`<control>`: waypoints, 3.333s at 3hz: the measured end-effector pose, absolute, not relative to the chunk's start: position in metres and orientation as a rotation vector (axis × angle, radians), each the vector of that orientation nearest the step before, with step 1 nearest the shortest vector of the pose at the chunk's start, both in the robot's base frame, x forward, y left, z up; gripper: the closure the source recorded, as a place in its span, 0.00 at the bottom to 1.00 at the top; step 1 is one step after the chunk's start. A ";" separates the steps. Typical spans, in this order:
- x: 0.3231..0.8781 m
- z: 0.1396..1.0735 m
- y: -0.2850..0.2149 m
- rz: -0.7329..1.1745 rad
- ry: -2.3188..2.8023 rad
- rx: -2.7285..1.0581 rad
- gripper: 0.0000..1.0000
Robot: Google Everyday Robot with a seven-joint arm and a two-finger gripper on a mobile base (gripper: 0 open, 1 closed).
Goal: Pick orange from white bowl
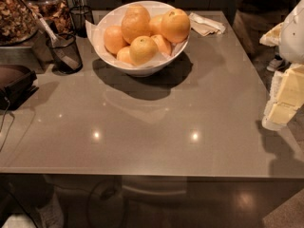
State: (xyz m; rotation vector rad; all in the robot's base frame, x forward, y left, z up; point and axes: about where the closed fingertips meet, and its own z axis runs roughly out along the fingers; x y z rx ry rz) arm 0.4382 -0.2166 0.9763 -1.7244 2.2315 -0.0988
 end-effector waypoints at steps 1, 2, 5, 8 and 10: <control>0.438 0.976 -0.217 -0.099 2.232 -1.724 0.00; 0.443 0.980 -0.213 -0.092 2.247 -1.694 0.00; 0.504 1.009 -0.186 0.033 2.376 -1.413 0.00; 0.566 1.020 -0.150 0.131 2.471 -1.167 0.00; 0.576 1.025 -0.131 0.159 2.419 -1.163 0.00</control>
Offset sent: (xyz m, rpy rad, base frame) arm 0.0111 0.0062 0.0035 0.0233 0.0245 -0.0505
